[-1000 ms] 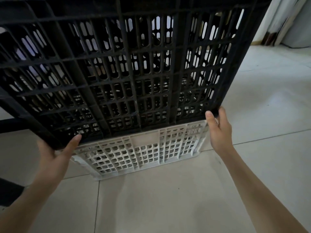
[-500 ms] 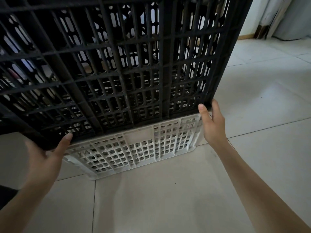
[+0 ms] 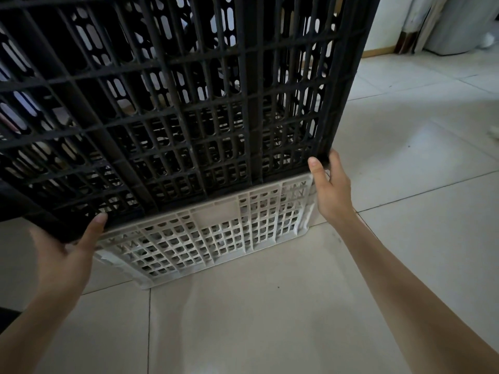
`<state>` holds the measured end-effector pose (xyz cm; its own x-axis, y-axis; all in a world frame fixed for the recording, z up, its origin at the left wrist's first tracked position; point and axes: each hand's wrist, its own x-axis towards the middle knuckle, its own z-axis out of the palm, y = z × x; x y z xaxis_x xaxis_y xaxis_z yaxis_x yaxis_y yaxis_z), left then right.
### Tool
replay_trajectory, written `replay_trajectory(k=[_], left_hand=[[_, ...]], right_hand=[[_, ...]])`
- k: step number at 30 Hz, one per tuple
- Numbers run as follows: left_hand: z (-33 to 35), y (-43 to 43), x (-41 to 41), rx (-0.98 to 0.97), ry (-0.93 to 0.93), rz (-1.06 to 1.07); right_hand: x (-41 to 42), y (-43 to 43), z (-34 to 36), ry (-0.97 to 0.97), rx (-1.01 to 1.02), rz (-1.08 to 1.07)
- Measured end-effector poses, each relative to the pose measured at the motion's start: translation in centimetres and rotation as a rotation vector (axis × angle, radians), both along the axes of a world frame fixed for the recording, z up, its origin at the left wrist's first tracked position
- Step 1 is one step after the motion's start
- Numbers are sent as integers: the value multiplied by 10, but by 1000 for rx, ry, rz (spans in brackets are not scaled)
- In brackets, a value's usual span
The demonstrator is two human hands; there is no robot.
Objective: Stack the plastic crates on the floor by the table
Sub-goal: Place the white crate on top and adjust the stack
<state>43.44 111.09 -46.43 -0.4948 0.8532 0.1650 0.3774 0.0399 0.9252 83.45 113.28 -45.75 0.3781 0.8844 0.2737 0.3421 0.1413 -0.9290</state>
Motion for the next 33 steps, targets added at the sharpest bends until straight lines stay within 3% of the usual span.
replay_trajectory(k=[11, 17, 24, 33], left_hand=[[2, 1, -2, -8, -24, 12], [21, -11, 10, 63, 35, -105], [34, -19, 11, 62, 52, -138], [41, -20, 9, -37, 152, 18]], right_hand=[[-5, 2, -5, -99, -11, -73], [-10, 1, -4, -145, -13, -101], [-16, 4, -3, -93, -28, -137], [-28, 4, -5, -9, 28, -218]])
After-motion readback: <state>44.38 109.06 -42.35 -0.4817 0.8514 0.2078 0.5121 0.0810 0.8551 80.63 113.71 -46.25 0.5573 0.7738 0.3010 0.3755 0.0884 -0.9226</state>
